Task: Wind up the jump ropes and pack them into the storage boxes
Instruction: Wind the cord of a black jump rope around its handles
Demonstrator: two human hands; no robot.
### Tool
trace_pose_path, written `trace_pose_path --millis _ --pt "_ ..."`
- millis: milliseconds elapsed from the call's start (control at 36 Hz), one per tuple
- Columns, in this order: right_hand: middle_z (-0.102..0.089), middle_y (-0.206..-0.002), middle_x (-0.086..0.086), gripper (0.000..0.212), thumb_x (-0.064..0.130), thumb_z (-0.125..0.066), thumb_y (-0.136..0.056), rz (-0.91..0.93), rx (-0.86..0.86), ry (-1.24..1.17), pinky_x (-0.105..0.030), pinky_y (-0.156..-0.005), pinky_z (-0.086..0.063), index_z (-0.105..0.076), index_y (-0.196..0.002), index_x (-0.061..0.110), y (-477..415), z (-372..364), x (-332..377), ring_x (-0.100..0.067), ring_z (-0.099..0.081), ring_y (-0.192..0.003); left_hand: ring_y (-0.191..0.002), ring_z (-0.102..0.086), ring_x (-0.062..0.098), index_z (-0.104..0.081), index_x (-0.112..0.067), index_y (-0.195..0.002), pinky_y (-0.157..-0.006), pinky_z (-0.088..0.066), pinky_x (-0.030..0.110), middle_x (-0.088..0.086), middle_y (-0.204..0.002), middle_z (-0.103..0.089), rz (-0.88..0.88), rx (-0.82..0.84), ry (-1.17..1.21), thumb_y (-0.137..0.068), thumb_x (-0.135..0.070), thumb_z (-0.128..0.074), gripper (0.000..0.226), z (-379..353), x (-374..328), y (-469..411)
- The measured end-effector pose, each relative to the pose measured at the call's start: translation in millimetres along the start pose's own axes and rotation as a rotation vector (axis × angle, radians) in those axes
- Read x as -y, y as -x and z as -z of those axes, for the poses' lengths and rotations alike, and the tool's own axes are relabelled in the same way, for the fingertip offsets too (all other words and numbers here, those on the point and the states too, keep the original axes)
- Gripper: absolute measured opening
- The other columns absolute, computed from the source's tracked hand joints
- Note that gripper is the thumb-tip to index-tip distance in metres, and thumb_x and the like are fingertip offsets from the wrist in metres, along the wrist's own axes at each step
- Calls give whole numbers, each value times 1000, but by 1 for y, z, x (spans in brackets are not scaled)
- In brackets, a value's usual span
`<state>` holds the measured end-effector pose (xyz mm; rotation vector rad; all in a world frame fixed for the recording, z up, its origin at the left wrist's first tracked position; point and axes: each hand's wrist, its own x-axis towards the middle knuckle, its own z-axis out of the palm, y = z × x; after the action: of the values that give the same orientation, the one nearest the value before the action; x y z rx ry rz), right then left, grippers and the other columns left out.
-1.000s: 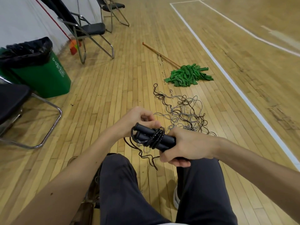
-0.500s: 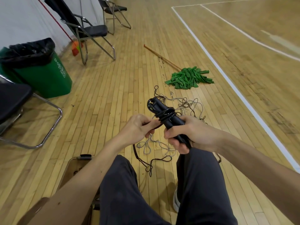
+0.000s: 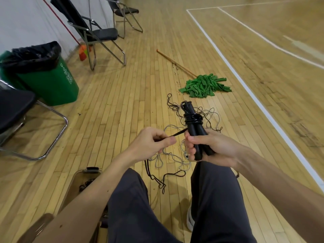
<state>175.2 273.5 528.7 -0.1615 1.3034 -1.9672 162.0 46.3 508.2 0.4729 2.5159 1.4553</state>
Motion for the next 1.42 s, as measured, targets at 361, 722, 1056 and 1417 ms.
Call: trace_pose_path --millis 361,722,1056,1417 --pt "-58 -74 -9 12 13 -65 -95 -84 -223 72 -31 -57 -47 -53 -95 10 -7 -3 -9 -19 -52 -60 -55 -53 14 -74 -17 -79 -54 -34 15 5 -62 -64 -36 -32 -307 -91 -44 -68 30 22 -5 1" --pt "-53 -70 -7 10 5 -67 -93 34 -466 121 -25 -43 -35 -56 -93 4 -23 11 -1 -16 -43 -51 -55 -48 8 -58 -34 -78 -53 -36 25 -10 -61 -53 0 -28 -478 -98 -47 -56 24 21 -1 3" --pt "-56 -64 -8 9 3 -67 -92 -26 -652 213 -26 -42 -31 -58 -91 1 -28 46 -14 -18 -43 -48 -59 -53 8 -71 -21 -103 -58 -50 29 -16 -63 -50 -209 -123 -758 -98 -53 -52 38 24 -12 13" --pt "-63 -72 -12 9 6 -67 -92 -144 -535 311 -25 -41 -34 -61 -96 1 -32 34 -22 -16 -45 -48 -49 -56 11 -73 -12 -79 -38 -41 22 -6 -66 -65 -697 -197 -897 -94 -37 -57 33 26 -47 3"
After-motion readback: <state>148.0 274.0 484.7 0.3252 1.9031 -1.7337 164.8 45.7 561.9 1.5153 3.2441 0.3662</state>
